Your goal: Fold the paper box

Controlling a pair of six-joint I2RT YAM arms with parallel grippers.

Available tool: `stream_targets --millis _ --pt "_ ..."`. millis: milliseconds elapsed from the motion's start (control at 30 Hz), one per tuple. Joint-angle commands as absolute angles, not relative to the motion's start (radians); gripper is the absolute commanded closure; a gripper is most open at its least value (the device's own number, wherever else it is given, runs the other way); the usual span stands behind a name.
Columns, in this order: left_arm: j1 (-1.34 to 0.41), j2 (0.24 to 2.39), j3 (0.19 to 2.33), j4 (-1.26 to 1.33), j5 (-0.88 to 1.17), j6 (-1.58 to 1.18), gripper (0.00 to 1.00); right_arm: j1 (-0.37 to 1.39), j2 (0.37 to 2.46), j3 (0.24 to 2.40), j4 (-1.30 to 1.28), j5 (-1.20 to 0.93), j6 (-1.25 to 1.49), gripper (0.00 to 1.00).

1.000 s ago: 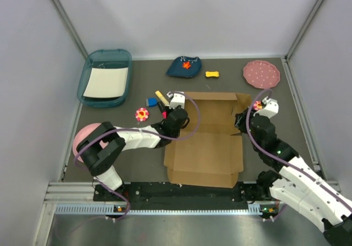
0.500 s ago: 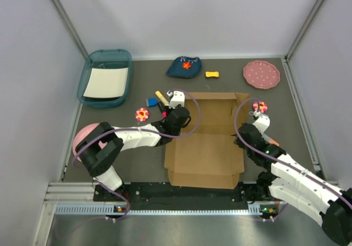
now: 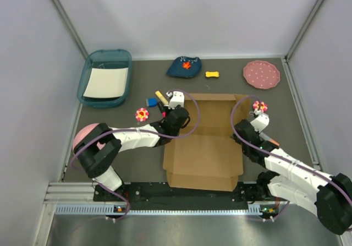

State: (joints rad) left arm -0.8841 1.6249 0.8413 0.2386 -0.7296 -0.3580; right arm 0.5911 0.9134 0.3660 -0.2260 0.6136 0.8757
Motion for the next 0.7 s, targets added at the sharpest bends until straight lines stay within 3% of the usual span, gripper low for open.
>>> stream_targets --millis 0,267,433,567,667 --pt "-0.887 1.620 0.804 0.103 -0.687 -0.327 1.00 0.568 0.959 0.367 -0.104 0.634 0.877 0.53" --pt "-0.887 1.614 0.799 0.097 -0.680 -0.334 1.00 0.558 1.038 0.351 -0.052 0.618 0.867 0.57" --pt "-0.887 1.618 0.798 0.098 -0.678 -0.337 1.00 0.558 1.029 0.341 -0.008 0.598 0.864 0.76" --pt "-0.888 1.626 0.799 0.098 -0.672 -0.345 1.00 0.558 1.040 0.353 0.034 0.558 0.854 0.85" --pt "-0.888 1.629 0.804 0.098 -0.669 -0.350 1.00 0.558 1.051 0.357 0.061 0.534 0.827 0.87"
